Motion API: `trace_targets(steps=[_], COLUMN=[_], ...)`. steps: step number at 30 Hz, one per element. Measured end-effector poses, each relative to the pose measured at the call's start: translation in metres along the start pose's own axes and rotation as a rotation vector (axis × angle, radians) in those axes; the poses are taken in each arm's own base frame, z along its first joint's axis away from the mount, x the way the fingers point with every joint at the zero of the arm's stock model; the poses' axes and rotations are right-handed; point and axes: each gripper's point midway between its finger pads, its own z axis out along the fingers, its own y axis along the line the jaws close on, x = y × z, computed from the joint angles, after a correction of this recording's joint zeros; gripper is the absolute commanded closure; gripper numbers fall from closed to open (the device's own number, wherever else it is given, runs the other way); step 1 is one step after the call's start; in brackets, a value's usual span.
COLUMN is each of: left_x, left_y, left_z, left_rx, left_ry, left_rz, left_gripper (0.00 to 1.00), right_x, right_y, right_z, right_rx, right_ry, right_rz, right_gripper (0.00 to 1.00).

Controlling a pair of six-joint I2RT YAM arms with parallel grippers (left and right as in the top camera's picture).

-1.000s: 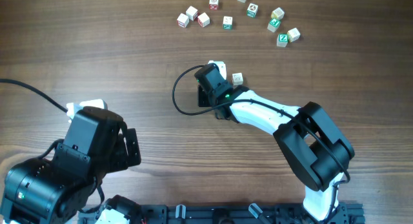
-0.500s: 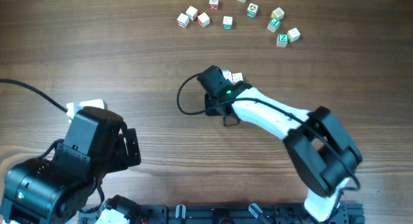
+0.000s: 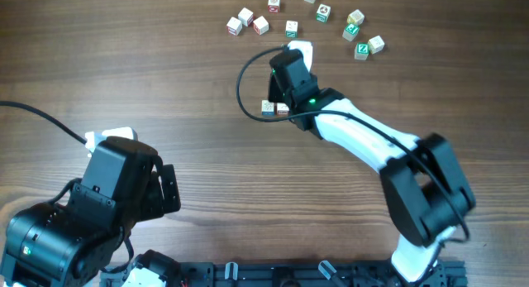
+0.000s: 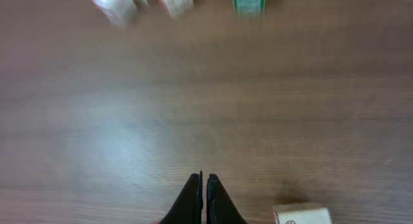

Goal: Form a horizontal line

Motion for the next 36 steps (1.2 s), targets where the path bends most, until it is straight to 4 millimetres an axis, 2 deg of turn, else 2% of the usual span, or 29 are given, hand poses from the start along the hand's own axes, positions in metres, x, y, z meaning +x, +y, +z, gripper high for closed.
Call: trace_targets(steps=[2, 4, 11, 14, 18, 21, 22, 23, 27, 29, 32, 36], left_x=[0.0, 0.0, 0.0, 0.0, 0.0, 0.0, 0.0, 0.0, 0.0, 0.0, 0.0, 0.0], left_y=[0.0, 0.0, 0.0, 0.0, 0.0, 0.0, 0.0, 0.0, 0.0, 0.0, 0.0, 0.0], left_z=[0.0, 0.0, 0.0, 0.0, 0.0, 0.0, 0.0, 0.0, 0.0, 0.0, 0.0, 0.0], left_rx=[0.0, 0.0, 0.0, 0.0, 0.0, 0.0, 0.0, 0.0, 0.0, 0.0, 0.0, 0.0], left_ry=[0.0, 0.0, 0.0, 0.0, 0.0, 0.0, 0.0, 0.0, 0.0, 0.0, 0.0, 0.0], left_rz=[0.0, 0.0, 0.0, 0.0, 0.0, 0.0, 0.0, 0.0, 0.0, 0.0, 0.0, 0.0], left_gripper=[0.0, 0.0, 0.0, 0.0, 0.0, 0.0, 0.0, 0.0, 0.0, 0.0, 0.0, 0.0], right_x=[0.01, 0.007, 0.0, 0.006, 0.006, 0.02, 0.034, 0.04, 0.051, 0.052, 0.045, 0.015], right_y=[-0.006, -0.011, -0.056, -0.071, -0.074, -0.078, -0.087, -0.093, -0.114, -0.118, -0.115, -0.106], right_z=[0.007, 0.009, 0.021, 0.021, 0.021, 0.019, 0.015, 0.013, 0.007, 0.006, 0.009, 0.018], right_rx=[0.009, 0.01, 0.043, 0.062, 0.055, 0.078, 0.127, 0.152, 0.223, 0.233, 0.22, 0.165], right_ry=[0.036, 0.037, 0.076, 0.12, 0.133, 0.188, 0.242, 0.263, 0.314, 0.321, 0.294, 0.172], right_rz=[-0.014, -0.002, 0.131, 0.163, 0.181, 0.19, 0.212, 0.223, 0.259, 0.265, 0.269, 0.259], right_gripper=[0.95, 0.96, 0.95, 0.95, 0.95, 0.95, 0.95, 0.95, 0.96, 0.95, 0.95, 0.95])
